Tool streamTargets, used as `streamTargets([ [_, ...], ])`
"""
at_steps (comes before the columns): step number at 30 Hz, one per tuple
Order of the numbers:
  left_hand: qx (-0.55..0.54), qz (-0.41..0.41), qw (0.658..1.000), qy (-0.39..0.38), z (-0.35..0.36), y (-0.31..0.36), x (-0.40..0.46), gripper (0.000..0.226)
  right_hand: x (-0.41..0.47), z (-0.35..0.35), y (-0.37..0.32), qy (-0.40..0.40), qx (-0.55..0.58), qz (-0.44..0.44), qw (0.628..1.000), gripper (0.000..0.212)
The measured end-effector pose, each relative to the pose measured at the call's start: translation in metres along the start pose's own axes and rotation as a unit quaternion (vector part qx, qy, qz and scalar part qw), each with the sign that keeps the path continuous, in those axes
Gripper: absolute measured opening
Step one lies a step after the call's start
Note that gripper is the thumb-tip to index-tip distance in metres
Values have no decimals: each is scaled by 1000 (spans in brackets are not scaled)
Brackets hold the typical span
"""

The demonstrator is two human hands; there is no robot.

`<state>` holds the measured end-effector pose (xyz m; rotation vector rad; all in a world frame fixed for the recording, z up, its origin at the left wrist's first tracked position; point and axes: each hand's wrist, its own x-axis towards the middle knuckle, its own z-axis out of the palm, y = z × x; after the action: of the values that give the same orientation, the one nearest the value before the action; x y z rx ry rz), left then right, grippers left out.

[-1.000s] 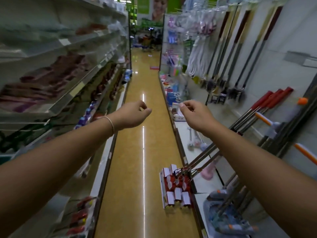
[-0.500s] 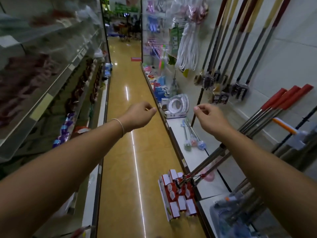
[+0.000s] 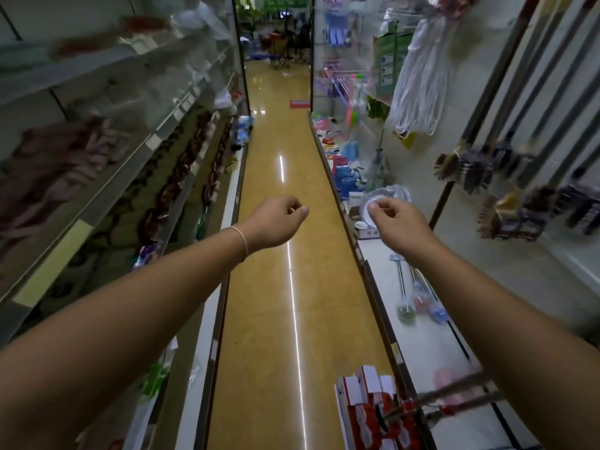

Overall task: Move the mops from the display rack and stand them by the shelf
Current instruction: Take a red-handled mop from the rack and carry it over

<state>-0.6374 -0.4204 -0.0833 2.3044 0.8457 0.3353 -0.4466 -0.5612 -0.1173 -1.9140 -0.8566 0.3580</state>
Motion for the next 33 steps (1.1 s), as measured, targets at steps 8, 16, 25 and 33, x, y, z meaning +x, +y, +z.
streamTargets([
  [8, -9, 13, 1000, -1, 3, 16, 111, 37, 95, -14, 2, 9, -15, -10, 1000, 28],
  [16, -72, 86, 992, -52, 46, 51, 203, 31, 140, -55, 36, 79, -56, 23, 995, 27],
  [25, -71, 195, 967, -150, 102, 89, 317, 30, 178, -95, 73, 193, -102, 113, 969, 25],
  [33, -107, 292, 918, -245, 136, 154, 400, 33, 180, -142, 77, 326, -121, 202, 916, 22],
])
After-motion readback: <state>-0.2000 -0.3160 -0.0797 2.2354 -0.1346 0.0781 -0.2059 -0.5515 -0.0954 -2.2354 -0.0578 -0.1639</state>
